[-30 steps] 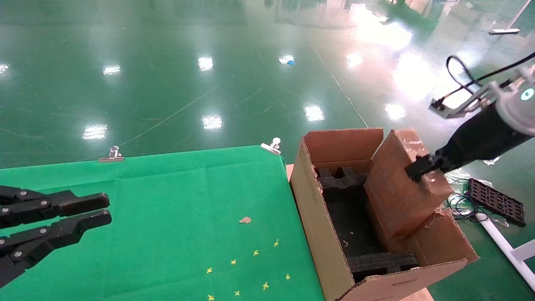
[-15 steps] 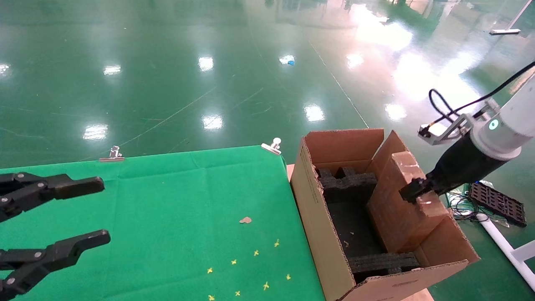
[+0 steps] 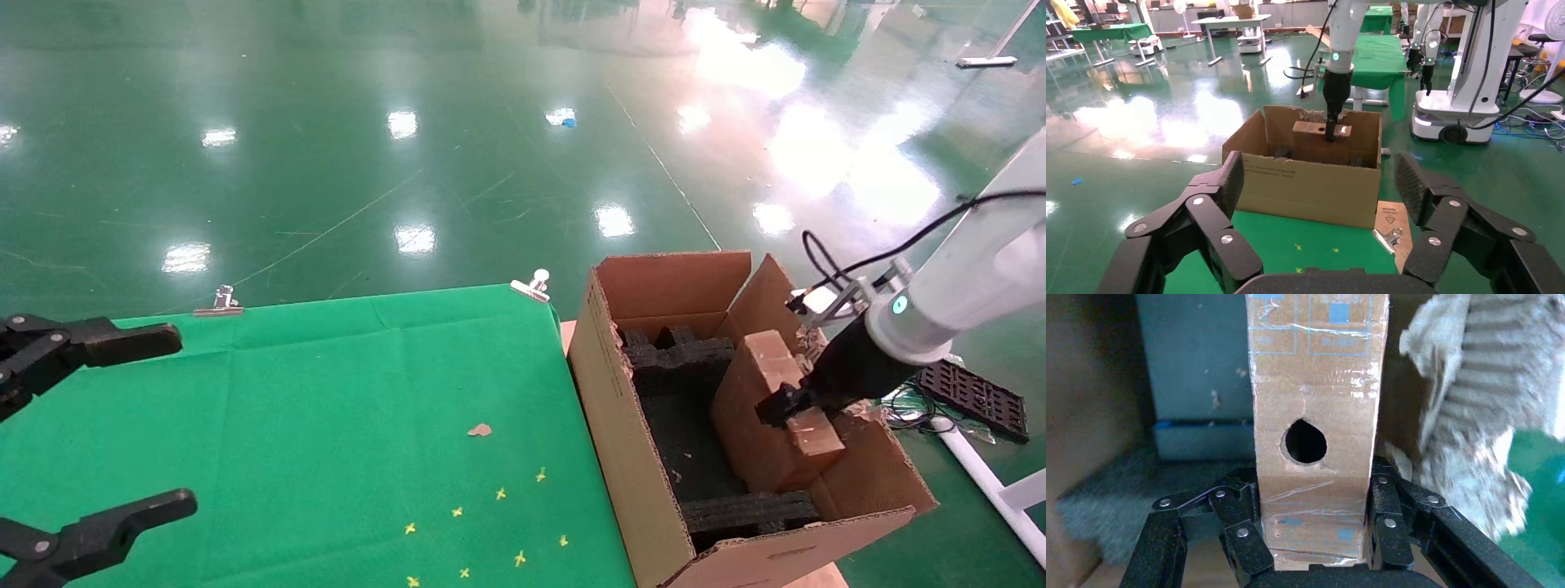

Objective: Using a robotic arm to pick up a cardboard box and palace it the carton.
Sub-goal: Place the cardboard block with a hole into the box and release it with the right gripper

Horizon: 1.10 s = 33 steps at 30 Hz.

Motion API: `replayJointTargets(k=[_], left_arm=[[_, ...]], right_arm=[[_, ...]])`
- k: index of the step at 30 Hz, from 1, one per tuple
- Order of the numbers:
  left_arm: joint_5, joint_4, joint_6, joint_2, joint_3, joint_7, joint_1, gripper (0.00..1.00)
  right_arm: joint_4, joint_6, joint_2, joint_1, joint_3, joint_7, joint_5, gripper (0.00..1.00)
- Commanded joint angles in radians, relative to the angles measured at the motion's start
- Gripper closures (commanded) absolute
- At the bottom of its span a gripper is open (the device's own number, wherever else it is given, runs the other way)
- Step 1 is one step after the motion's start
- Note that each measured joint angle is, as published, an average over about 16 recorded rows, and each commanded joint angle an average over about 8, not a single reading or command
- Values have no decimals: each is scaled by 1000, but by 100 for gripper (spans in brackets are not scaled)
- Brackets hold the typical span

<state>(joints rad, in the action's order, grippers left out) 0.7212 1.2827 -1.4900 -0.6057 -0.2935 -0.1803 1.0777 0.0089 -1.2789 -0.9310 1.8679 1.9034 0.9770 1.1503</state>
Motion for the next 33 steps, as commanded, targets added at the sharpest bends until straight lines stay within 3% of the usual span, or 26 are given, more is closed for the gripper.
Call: replayJointTargets(k=[1,6,7,13,14,15,33], left_arm=[[0,0,0,0,0,0,0,0],[0,0,0,0,0,0,0,0],[0,0,0,0,0,0,0,0],[-1,0,0,0,-1,0,0,0],[-1,0,0,0,-1,0,0,0],[-1,0,0,0,-1,0,0,0],[-1,0,1,1,-2,1,0,0]], right_arm=[[-3,38,-2,-29,-7,1,-10,100],[-7,142,-5,-89,-24,-2,-35,98],[-7,156,-4,-97,-28,-3,-40,89],[-2,176,5,-111,-42,-15,-60,14],[-2,173,6,-109,-42,-17,-61,4],[-1,168,7,-107,-42,-18,-60,0],[-7,80,-6,-67,-21,-4,-31,0]])
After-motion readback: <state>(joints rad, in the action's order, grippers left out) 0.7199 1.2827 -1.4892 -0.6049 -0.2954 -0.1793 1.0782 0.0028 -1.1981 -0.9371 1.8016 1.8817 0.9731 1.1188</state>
